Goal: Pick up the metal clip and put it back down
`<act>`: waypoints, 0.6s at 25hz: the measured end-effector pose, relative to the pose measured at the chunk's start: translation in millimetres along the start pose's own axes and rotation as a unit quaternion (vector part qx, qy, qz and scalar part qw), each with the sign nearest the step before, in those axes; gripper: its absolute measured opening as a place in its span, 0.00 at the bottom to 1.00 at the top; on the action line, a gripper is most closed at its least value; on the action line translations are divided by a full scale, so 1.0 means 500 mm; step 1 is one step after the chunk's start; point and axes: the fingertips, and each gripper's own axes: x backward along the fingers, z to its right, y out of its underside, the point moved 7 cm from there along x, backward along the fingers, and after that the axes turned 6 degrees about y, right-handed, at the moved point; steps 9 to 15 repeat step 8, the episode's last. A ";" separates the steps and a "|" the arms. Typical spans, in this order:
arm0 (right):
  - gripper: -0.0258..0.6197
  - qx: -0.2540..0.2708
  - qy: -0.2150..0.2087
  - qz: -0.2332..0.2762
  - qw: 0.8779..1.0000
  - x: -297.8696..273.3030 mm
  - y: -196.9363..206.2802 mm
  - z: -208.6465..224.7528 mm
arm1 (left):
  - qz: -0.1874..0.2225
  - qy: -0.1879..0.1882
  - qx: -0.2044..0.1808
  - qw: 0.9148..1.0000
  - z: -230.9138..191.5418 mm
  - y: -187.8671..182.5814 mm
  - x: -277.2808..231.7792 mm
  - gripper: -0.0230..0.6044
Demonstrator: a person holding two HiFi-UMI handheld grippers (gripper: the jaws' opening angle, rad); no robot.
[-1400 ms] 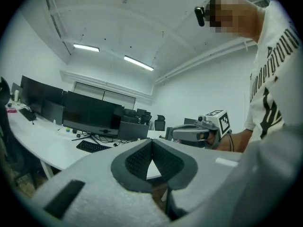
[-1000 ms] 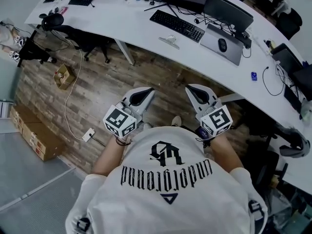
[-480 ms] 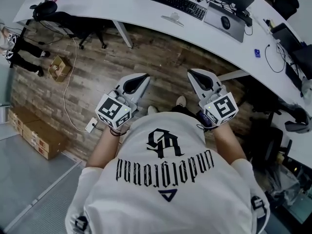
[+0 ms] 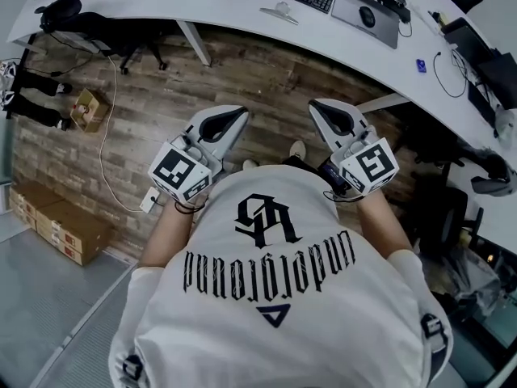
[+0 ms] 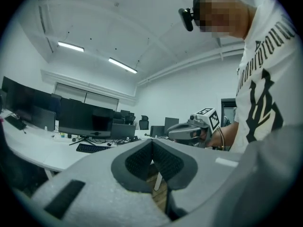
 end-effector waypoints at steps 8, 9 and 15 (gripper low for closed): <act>0.06 0.009 0.013 0.002 1.000 -0.004 0.003 0.025 | -0.015 0.000 -0.011 1.000 -0.010 0.001 -0.017 0.05; 0.06 0.009 0.013 0.002 1.000 -0.004 0.003 0.025 | -0.015 0.000 -0.011 1.000 -0.010 0.001 -0.017 0.05; 0.06 0.009 0.013 0.002 1.000 -0.004 0.003 0.025 | -0.015 0.000 -0.011 1.000 -0.010 0.001 -0.017 0.05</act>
